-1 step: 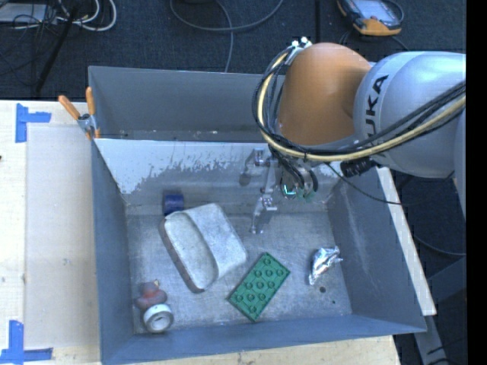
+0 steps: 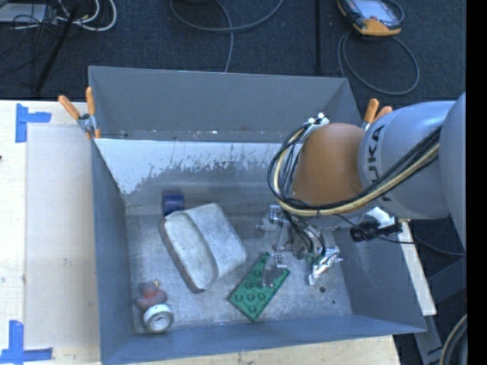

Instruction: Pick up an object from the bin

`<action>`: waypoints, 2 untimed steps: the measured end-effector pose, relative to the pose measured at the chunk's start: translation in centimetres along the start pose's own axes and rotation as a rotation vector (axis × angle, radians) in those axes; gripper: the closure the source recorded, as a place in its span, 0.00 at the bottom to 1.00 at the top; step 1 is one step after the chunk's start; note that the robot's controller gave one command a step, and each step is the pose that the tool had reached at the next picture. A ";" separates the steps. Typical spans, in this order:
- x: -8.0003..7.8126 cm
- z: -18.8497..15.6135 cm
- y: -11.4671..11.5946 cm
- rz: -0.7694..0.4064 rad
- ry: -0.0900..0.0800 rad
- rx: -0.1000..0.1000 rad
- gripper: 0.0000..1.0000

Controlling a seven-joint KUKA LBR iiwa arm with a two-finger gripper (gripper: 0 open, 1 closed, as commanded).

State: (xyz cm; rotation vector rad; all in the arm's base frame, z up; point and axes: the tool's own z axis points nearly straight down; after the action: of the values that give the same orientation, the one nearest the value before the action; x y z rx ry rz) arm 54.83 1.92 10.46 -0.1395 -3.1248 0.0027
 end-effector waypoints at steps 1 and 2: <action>0.3 3.1 0.9 0.078 -0.014 -0.002 0.00; 0.5 2.9 1.2 0.078 -0.004 -0.005 1.00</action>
Offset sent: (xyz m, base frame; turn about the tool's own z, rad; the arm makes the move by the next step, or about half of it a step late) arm -0.0050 0.0105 -0.0346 0.0791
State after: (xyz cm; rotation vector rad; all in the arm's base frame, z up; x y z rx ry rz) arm 54.41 3.14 7.55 -0.2620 -3.1216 -0.0045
